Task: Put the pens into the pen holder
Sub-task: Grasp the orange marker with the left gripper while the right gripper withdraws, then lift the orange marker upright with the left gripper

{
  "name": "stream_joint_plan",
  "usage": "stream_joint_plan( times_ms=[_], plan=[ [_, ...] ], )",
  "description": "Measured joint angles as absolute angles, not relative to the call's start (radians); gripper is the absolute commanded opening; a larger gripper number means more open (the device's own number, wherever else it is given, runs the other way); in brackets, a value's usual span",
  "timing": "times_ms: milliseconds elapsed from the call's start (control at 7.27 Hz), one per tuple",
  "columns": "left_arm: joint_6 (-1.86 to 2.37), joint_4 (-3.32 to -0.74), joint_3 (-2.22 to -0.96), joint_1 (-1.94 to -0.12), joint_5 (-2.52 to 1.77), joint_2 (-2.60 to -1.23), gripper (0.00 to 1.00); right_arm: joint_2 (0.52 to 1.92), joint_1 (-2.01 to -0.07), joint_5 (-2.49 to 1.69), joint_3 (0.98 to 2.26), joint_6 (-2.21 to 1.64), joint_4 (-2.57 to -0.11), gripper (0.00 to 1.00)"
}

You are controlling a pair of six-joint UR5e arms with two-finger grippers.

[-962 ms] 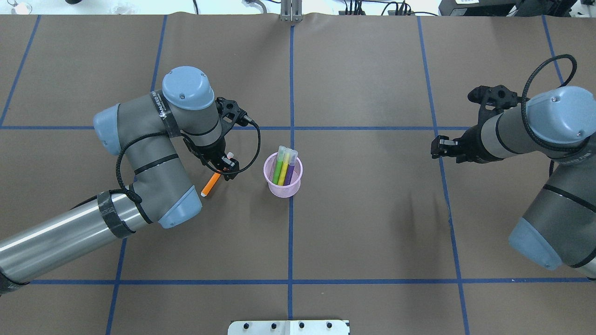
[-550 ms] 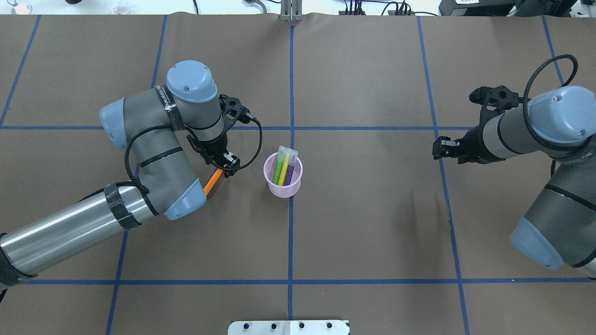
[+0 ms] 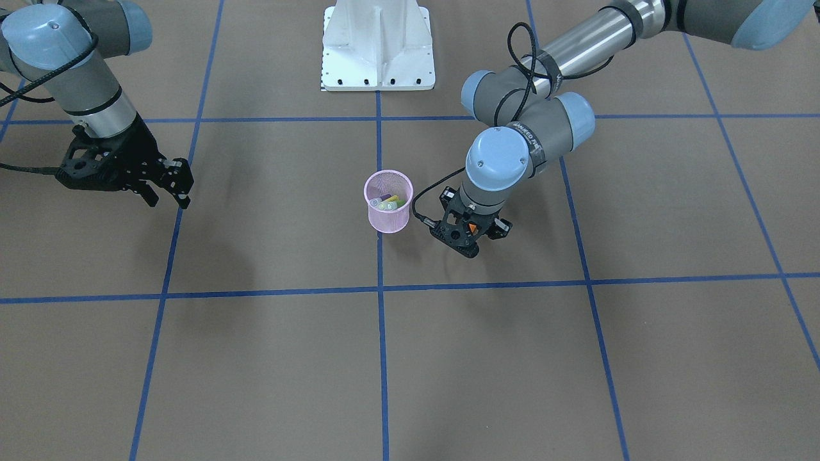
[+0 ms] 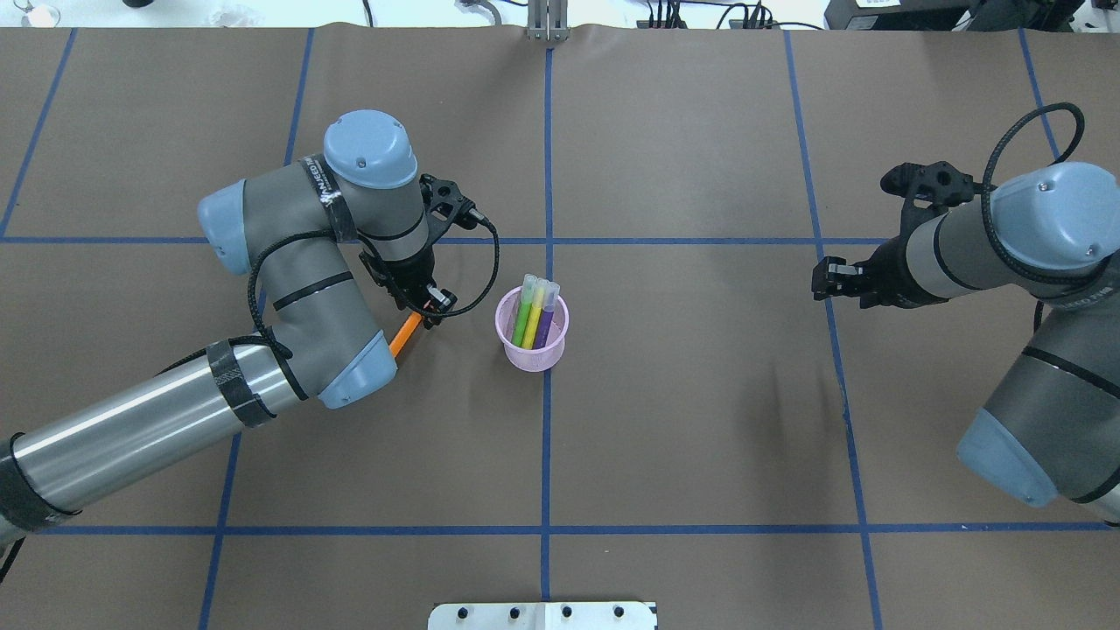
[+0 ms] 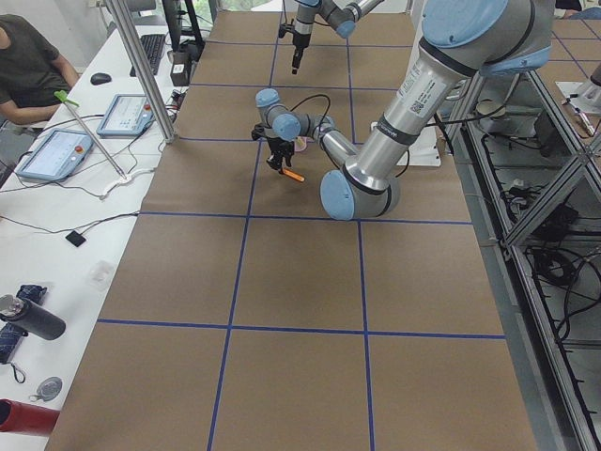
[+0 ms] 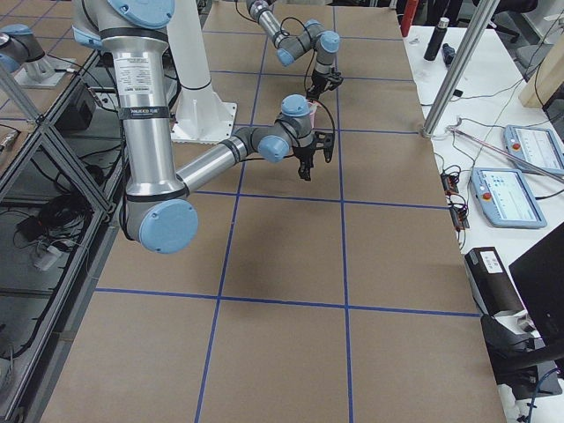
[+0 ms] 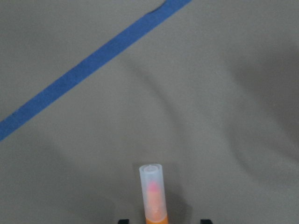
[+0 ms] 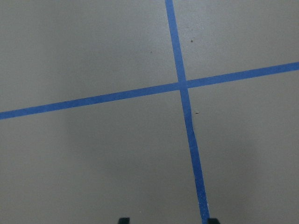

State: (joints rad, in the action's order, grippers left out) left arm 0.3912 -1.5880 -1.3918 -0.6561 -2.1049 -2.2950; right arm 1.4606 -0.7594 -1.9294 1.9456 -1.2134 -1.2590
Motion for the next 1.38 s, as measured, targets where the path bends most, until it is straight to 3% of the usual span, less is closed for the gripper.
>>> stream_joint_plan(
  times_ms=[275,412,550,1100,1375],
  plan=[
    [0.390,-1.590,-1.382,-0.657,-2.102,-2.295,0.50,1.461,-0.759,-1.929,1.943,-1.214,-1.257,0.63],
    [0.390,-1.590,-1.380,-0.657,-2.102,-2.295,0.16,1.461,-0.759,-1.929,1.942,-1.215,-1.257,0.63],
    [0.392,-1.590,-1.380,-0.657,-2.102,-2.295,0.00,1.461,-0.759,-1.928,1.942,-1.215,-1.256,0.63],
    [0.405,-1.586,-1.394,-0.669,-2.115,-2.298,0.00,1.457,-0.759,-1.928,1.942,-1.215,-1.256,0.63],
    [0.463,-1.587,-1.464,-0.711,-2.135,-2.306,0.00,1.456,-0.759,-1.928,1.943,-1.215,-1.256,0.63]
  ],
)
